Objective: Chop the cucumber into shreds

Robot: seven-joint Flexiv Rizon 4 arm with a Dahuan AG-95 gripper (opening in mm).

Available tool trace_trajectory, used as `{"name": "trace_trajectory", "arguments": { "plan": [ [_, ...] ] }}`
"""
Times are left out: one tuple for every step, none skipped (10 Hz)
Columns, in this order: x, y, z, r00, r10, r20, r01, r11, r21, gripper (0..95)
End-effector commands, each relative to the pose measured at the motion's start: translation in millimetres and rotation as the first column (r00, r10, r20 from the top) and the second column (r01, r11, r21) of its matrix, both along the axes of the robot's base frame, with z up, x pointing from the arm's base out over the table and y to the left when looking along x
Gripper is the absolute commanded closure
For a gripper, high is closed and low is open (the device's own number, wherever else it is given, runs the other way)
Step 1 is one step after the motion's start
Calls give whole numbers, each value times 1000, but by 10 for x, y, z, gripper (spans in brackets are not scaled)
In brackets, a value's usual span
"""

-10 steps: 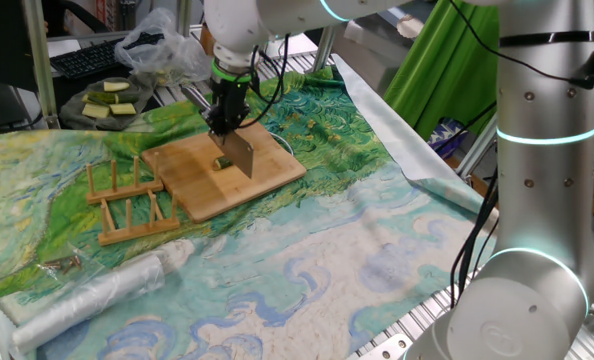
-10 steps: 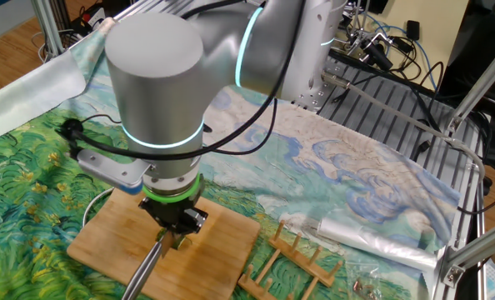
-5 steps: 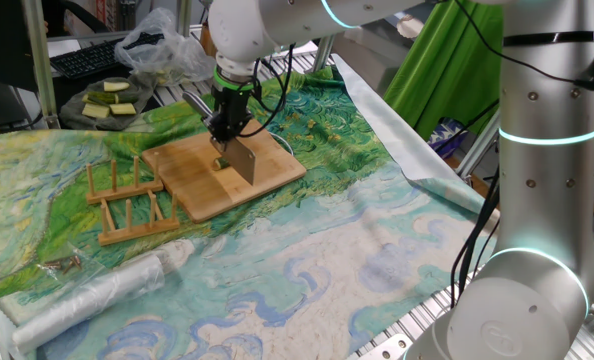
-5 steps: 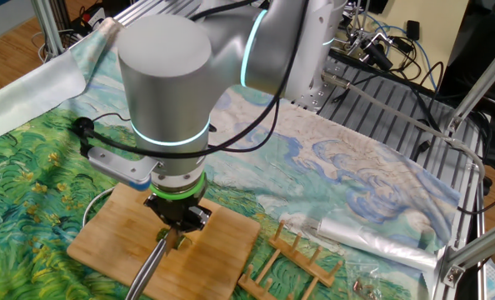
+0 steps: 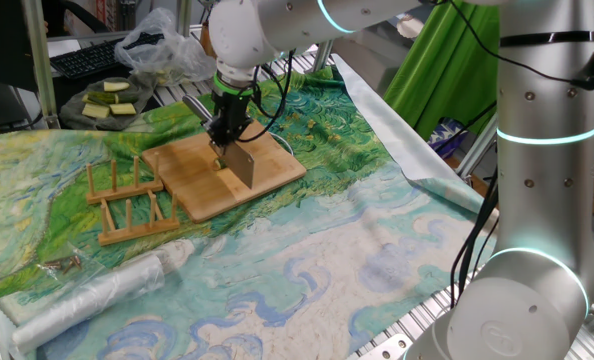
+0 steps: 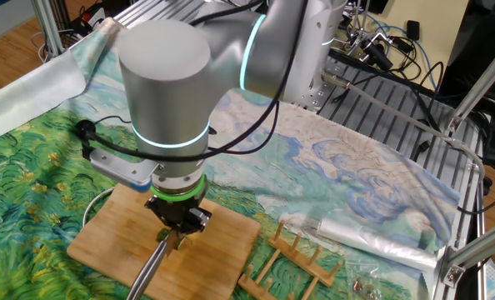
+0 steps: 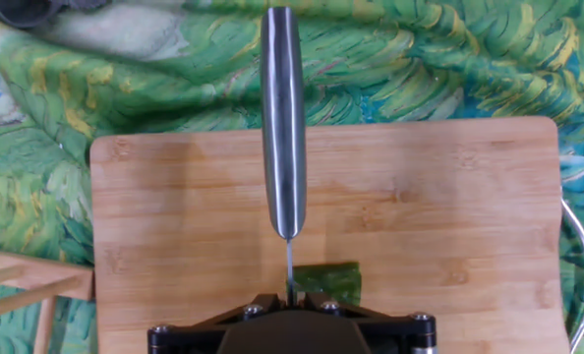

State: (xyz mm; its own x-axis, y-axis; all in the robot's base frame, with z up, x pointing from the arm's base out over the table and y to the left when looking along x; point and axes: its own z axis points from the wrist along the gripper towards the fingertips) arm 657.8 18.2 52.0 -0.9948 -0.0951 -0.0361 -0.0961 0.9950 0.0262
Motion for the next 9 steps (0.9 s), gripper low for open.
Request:
{"name": "trace_trajectory", "arguments": {
  "plan": [
    [-7,0,-161,1000,0,14,-1,1000,10,950],
    [-8,0,-211,1000,-2,24,2,1000,15,950],
    [-7,4,-226,1000,-9,22,8,1000,27,950],
    [-5,11,-220,1000,-11,23,10,1000,28,950],
    [8,19,-170,1000,-16,12,15,1000,24,950],
    [13,21,-131,1000,-19,2,19,1000,18,950],
    [13,21,-130,1000,-24,0,24,1000,16,950],
    [12,21,-127,1000,-27,-2,27,1000,15,950],
    [12,22,-117,999,-34,-3,34,999,15,950]
  ]
}}
